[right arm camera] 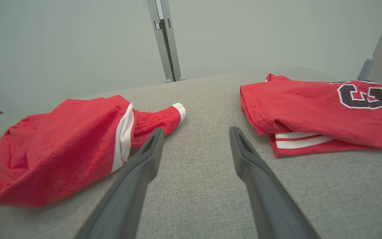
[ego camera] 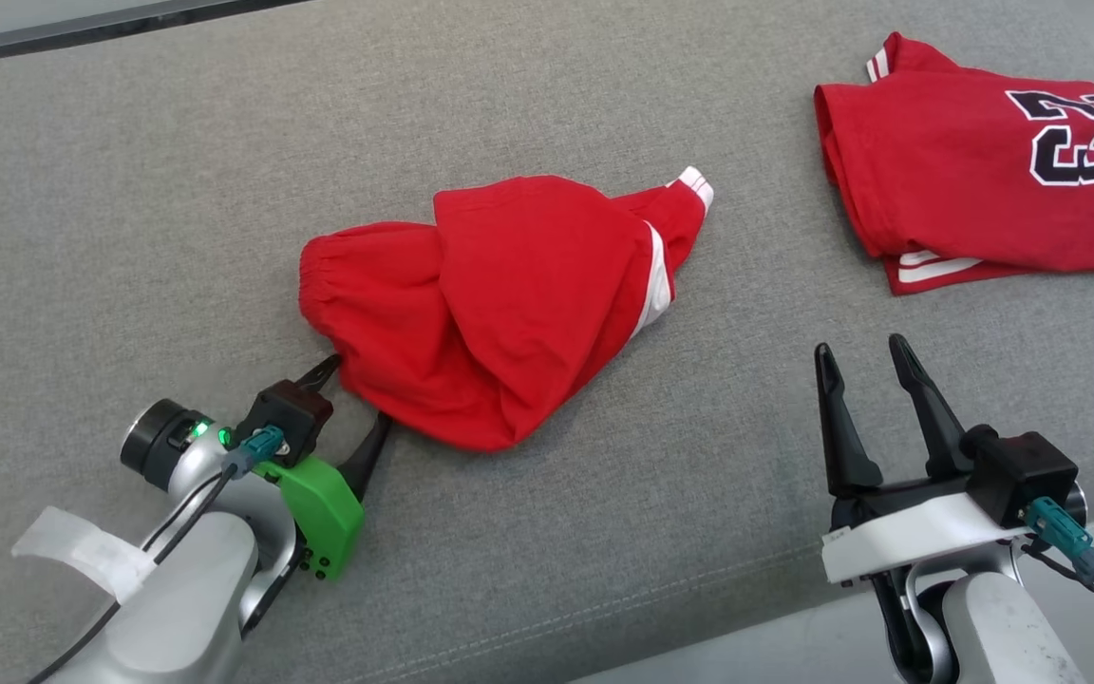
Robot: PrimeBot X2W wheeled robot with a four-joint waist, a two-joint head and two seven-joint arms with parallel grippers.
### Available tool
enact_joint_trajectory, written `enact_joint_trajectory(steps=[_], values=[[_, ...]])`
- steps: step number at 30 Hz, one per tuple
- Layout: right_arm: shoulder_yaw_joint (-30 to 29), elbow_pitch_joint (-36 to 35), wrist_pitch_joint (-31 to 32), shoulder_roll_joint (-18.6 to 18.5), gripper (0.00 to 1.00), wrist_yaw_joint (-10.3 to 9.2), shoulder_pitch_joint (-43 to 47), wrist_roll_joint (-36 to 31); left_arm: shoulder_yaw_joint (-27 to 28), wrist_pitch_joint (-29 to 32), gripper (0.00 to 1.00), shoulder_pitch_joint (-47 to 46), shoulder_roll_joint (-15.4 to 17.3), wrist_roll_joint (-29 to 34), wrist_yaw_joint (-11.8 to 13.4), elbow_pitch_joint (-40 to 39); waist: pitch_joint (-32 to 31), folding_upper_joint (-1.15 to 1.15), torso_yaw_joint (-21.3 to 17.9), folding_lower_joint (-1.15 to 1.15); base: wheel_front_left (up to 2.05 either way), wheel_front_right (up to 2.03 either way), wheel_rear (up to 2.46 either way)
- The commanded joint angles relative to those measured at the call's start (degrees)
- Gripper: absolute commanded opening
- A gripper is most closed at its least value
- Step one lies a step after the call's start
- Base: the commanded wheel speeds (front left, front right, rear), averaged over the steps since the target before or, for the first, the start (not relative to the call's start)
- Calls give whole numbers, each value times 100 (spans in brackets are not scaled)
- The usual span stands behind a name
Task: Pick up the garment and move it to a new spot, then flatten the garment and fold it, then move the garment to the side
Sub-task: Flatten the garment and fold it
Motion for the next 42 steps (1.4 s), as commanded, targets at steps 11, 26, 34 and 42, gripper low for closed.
enact_joint_trajectory(steps=[11,26,34,42], values=[[-62,-30,-13,-1,100,-7,-72,97,-717,-114,0,-434,28,-459,-10,324,111,0,-85,0,0,0,0],[-125,19,-13,-2,100,-7,36,222,-1110,1863,0,138,1664,-1746,41,-2765,-16,0,415,0,0,0,0],[33,59,-13,-4,100,-7,-161,289,-549,2768,0,-18,2089,-2813,297,-3941,119,0,336,0,0,0,0],[106,115,-13,-2,100,-7,-319,466,302,2675,0,-799,1570,-3943,287,-2328,415,0,-134,0,0,0,0]])
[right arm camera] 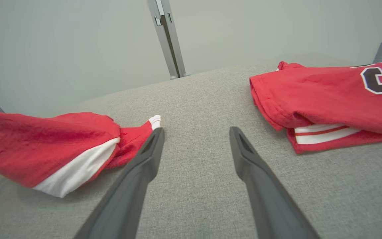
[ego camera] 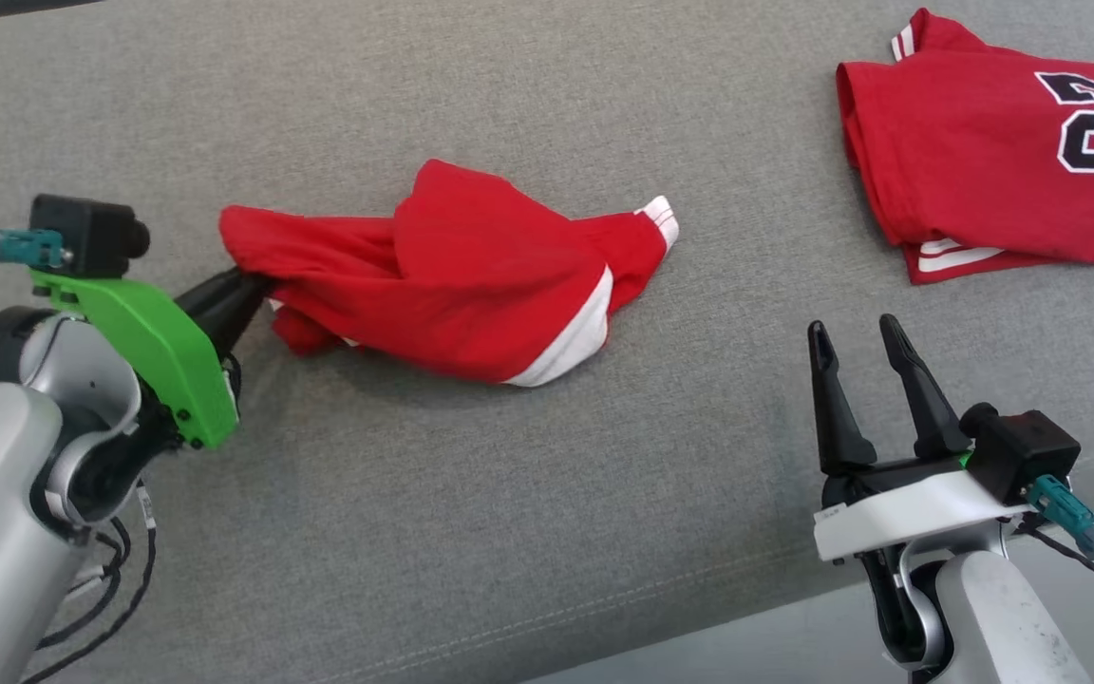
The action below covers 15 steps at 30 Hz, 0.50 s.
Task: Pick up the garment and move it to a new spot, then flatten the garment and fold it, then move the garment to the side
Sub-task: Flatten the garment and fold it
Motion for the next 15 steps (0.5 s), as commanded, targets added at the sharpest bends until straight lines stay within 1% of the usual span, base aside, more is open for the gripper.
enact_joint_trajectory(steps=[1,2,3,7,12,13,14,15], values=[[-20,27,-13,-14,100,-6,-69,45,118,-55,0,-242,-111,-136,-62,398,171,0,-255,0,0,0,0],[-33,36,-13,-14,100,-7,-65,58,179,-111,0,-339,-180,-214,-87,597,192,0,-289,0,0,0,0],[-33,36,-13,-14,100,-7,-65,58,179,-111,0,-339,-180,-214,-87,597,192,0,-289,0,0,0,0],[-36,31,-13,-12,100,-7,-99,98,371,-410,0,-764,-370,-282,-162,1362,271,0,-386,0,0,0,0],[-5,42,-13,-14,100,-7,-138,103,368,-729,0,-1156,-630,-224,-259,2181,322,0,-432,0,0,0,0],[-8,46,-13,-13,100,-7,-158,102,380,-849,33,-1211,-710,-229,-280,2297,328,0,-433,0,0,0,0],[-5,49,-13,-13,100,-7,-176,103,386,-958,99,-1239,-816,-264,-290,2400,331,0,-429,0,0,0,0],[-3,51,-13,-13,100,-7,-186,104,360,-1098,100,-1269,-887,-219,-304,2500,332,0,-423,0,0,0,0]])
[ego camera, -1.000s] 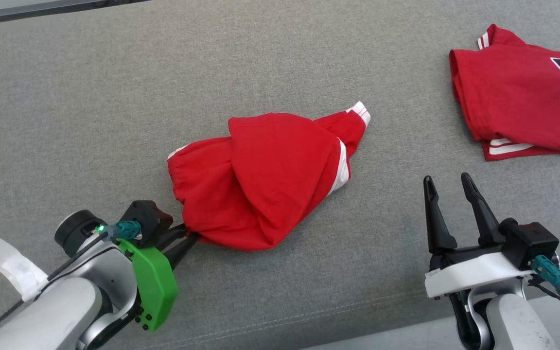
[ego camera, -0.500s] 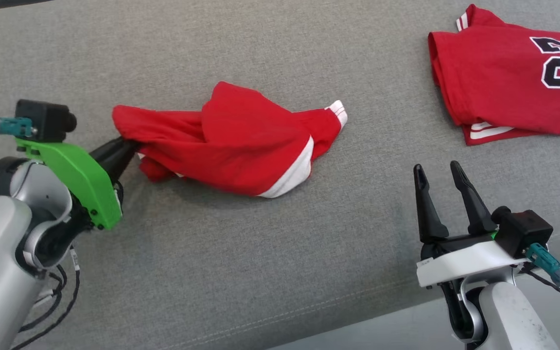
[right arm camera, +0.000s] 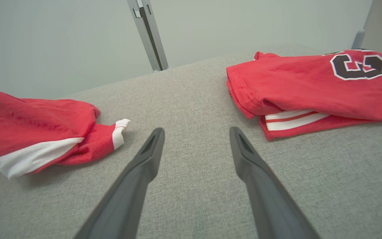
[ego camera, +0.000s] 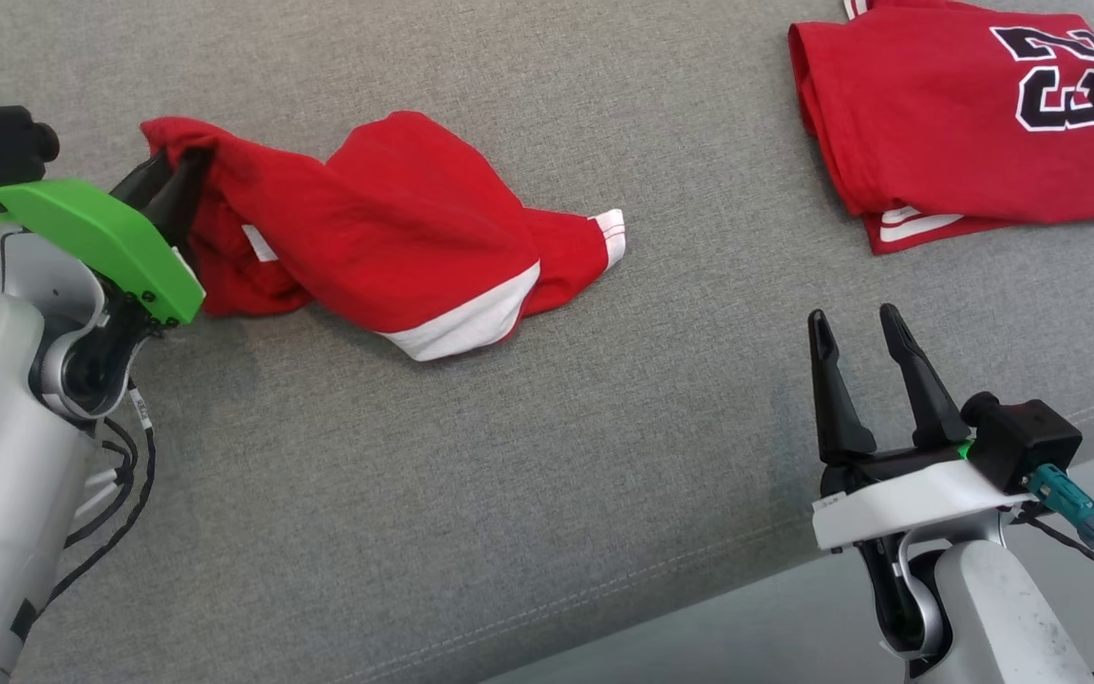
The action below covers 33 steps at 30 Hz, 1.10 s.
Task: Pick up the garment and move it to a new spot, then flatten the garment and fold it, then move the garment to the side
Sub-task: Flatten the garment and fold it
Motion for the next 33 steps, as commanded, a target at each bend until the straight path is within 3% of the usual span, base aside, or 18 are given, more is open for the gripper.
enact_joint_trajectory(steps=[1,5,8,11,15,22,26,33], values=[[-7,2,-13,-11,100,-7,-87,10,-37,-211,100,-113,-35,127,-20,112,4,0,15,-1,0,0,0],[-22,5,-13,-11,100,-7,-86,12,-67,-1177,100,-162,-193,569,143,460,-34,0,72,-1,0,0,0],[-76,10,-13,-14,100,-7,-24,-34,-103,-1867,100,24,-276,914,451,582,-124,0,148,-1,0,0,0],[-106,-3,-13,-10,100,-6,43,-72,-99,-2170,100,267,-284,1186,733,486,-233,0,254,-1,0,0,0],[-144,-39,-13,-14,100,-7,105,-165,71,-2288,100,779,-252,1558,1139,-52,-391,0,409,-1,0,0,0],[-219,-45,-12,-14,100,-7,174,-345,933,-2284,100,2314,-272,2507,1855,-1883,-737,0,701,-1,0,0,0],[-254,-12,-13,-15,100,-7,220,-480,1277,-2284,100,3167,-354,2830,2051,-2624,-959,0,850,-1,0,0,0],[-319,61,-13,-49,100,-7,328,-573,1696,-2279,100,4084,-589,3130,2015,-3224,-1297,0,1036,-1,0,0,0]])
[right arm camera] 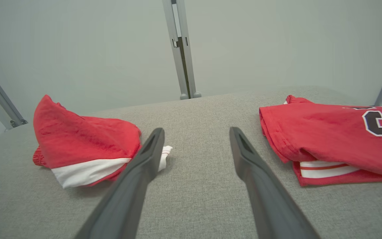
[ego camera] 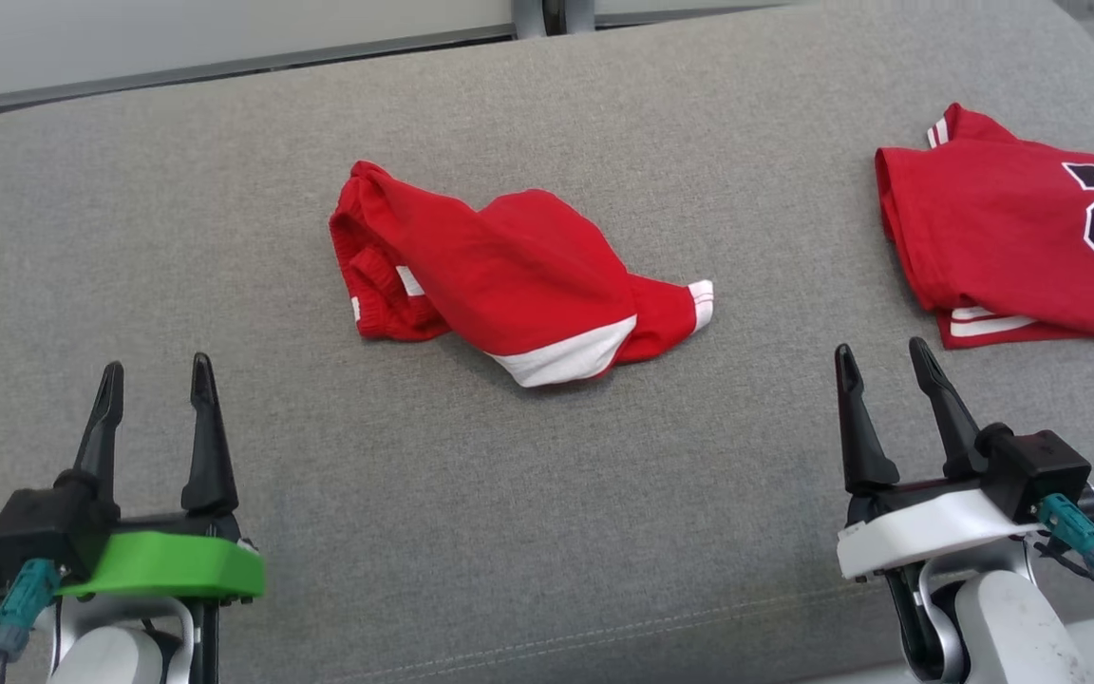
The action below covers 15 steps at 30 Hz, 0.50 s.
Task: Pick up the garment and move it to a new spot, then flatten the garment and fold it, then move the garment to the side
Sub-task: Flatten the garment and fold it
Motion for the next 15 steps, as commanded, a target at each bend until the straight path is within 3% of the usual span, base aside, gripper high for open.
enact_joint_trajectory(steps=[1,15], values=[[-8,15,-13,-42,100,-7,74,-17,60,1,100,105,-40,66,-26,-31,-231,0,176,0,0,0,0],[-23,79,-13,-110,100,-7,602,-25,473,-1,100,967,-526,612,-556,-10,-706,0,297,0,0,0,0]])
